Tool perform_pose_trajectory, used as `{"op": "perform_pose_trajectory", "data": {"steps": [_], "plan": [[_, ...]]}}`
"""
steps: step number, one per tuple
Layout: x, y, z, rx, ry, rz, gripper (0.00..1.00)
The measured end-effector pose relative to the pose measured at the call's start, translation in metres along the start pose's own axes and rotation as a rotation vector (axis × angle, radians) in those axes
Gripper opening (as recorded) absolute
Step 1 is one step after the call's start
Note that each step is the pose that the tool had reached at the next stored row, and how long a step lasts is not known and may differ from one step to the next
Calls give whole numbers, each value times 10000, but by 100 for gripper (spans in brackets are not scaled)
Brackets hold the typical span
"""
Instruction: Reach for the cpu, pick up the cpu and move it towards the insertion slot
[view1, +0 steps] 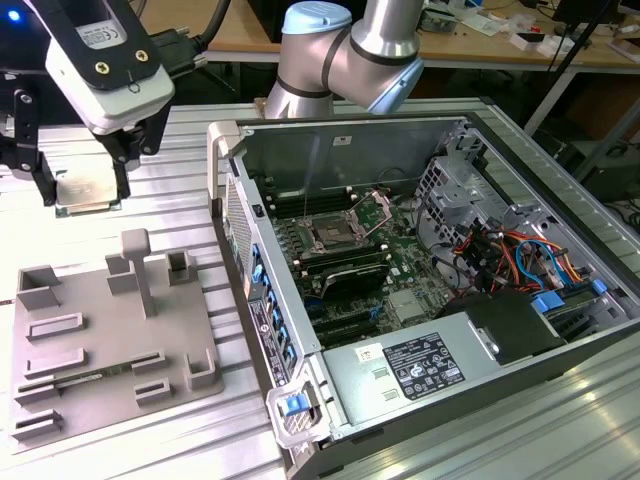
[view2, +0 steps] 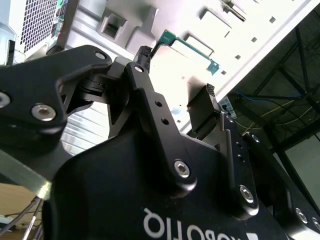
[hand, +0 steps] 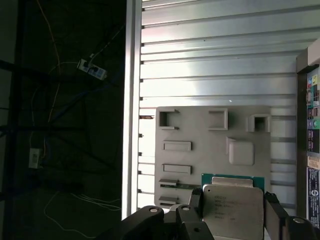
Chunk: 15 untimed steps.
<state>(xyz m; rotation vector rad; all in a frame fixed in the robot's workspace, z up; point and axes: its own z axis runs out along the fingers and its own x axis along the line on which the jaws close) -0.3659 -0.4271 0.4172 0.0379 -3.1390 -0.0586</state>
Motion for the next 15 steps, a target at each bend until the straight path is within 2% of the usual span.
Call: {"op": "perform_pose_trajectory", "data": {"steps": [15], "plan": [[-91, -2, 0, -1, 0, 1, 55]]}}
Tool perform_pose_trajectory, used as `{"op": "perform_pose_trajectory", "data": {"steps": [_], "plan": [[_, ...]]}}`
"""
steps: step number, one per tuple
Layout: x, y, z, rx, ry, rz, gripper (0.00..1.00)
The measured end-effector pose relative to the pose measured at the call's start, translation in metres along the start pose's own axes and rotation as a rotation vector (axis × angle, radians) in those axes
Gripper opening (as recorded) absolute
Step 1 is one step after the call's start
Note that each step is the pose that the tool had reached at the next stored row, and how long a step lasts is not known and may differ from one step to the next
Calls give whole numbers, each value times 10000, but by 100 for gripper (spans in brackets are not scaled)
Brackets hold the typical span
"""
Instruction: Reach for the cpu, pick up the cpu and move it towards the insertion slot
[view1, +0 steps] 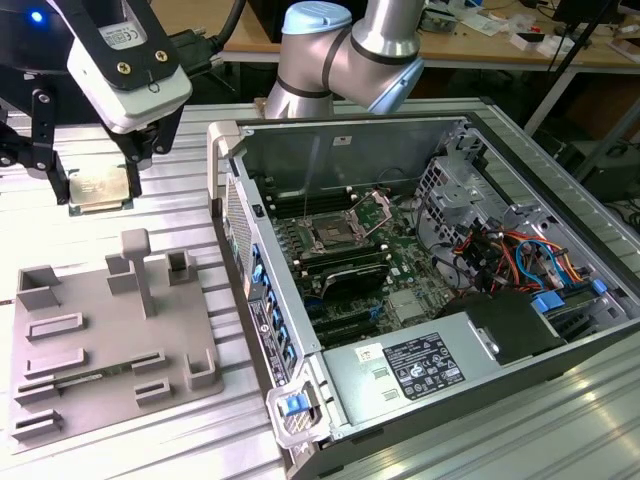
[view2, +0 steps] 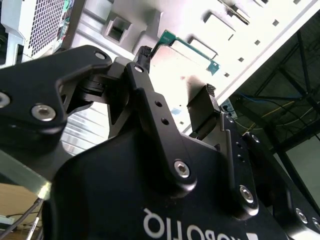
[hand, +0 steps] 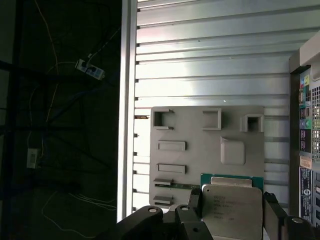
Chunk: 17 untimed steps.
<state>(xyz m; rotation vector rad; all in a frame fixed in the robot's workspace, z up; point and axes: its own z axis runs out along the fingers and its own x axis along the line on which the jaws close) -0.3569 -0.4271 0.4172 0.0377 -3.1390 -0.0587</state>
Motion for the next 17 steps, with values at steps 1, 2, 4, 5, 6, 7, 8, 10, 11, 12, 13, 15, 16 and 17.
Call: {"op": "perform_pose_trajectory", "data": {"steps": [1, 2, 4, 5, 6, 7, 8, 10, 11, 12, 13, 15, 16, 17], "plan": [[-3, 0, 0, 0, 0, 0, 55], [-11, 0, 0, 0, 0, -1, 55], [-20, -1, 0, 1, 0, -1, 55], [-22, -1, 0, 0, 0, 0, 55], [-27, -1, 0, 0, 0, -1, 55], [-30, -1, 0, 0, 0, -1, 55], [-34, -1, 0, 0, 0, -1, 55], [-44, -1, 0, 0, -1, -1, 55], [-54, -1, 0, 0, -1, -1, 55], [-62, -2, 0, 0, 0, -1, 55], [-68, -2, 0, 0, 0, -1, 55], [-90, -2, -1, 0, 0, -1, 55], [-94, -2, 0, 0, 0, -1, 55], [-99, -3, 0, 1, 0, -1, 55]]}}
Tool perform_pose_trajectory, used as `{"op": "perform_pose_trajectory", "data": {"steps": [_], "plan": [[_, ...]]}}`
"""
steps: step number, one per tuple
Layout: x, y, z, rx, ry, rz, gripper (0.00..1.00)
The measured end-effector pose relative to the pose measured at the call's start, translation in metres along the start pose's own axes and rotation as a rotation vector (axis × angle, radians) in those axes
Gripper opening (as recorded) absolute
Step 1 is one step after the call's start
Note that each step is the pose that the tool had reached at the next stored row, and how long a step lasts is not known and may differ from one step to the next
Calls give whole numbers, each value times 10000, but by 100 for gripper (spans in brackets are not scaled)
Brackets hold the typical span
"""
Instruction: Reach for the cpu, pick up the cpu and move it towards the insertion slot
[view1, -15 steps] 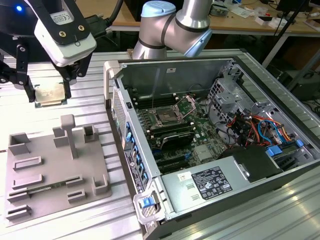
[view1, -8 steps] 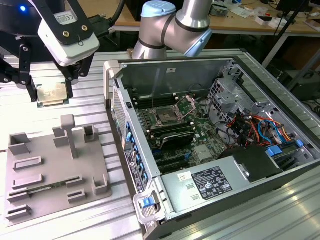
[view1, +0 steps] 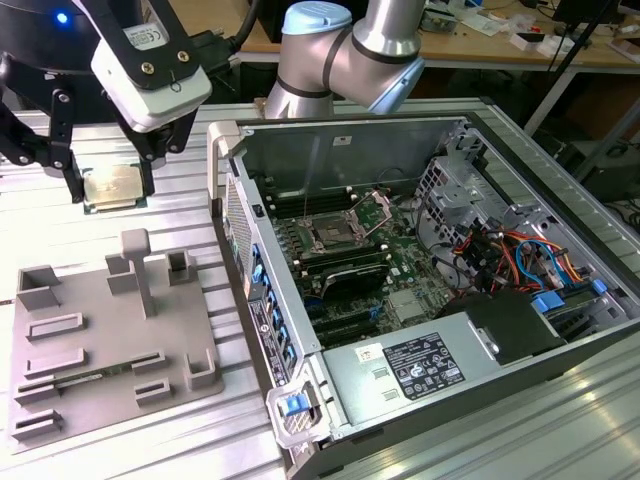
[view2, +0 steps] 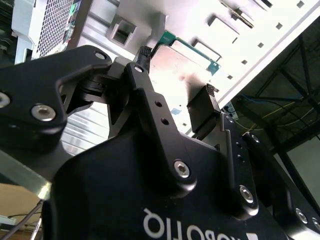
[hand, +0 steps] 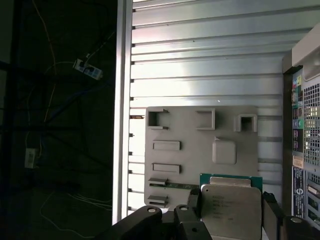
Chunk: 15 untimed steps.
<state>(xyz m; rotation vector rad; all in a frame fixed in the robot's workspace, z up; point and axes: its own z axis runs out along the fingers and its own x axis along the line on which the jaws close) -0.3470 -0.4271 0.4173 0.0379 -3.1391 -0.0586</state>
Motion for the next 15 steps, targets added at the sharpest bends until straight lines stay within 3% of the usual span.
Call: {"op": "perform_pose_trajectory", "data": {"steps": [15], "plan": [[-171, -4, 0, 2, 0, 0, 55]]}}
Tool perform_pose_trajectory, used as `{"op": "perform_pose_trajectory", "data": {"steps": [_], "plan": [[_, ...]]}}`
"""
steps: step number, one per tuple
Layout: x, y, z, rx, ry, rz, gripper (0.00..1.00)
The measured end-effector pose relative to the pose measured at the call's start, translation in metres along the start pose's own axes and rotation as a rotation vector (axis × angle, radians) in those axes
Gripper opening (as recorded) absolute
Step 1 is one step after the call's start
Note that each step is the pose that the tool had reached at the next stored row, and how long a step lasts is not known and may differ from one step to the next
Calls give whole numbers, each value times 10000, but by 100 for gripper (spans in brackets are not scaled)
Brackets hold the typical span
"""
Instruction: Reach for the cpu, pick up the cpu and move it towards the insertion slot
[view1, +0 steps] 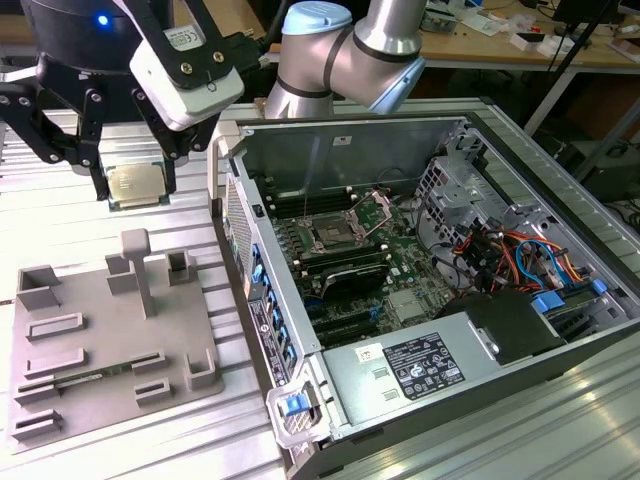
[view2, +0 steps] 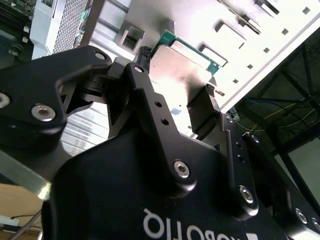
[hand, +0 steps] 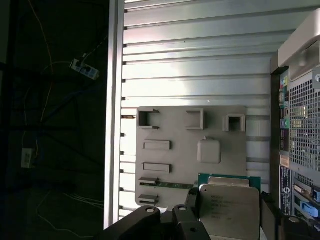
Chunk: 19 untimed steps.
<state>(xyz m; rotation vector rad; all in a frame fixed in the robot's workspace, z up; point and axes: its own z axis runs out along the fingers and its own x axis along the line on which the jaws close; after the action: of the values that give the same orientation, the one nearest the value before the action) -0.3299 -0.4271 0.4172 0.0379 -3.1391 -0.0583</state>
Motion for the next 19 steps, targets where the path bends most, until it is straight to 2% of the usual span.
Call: {"op": "perform_pose_trajectory", "data": {"steps": [6, 13, 19], "plan": [[-71, -2, 0, 0, 0, 0, 55], [-209, -5, 0, 6, 0, 0, 55], [-264, -6, 0, 6, 1, 0, 55]]}}
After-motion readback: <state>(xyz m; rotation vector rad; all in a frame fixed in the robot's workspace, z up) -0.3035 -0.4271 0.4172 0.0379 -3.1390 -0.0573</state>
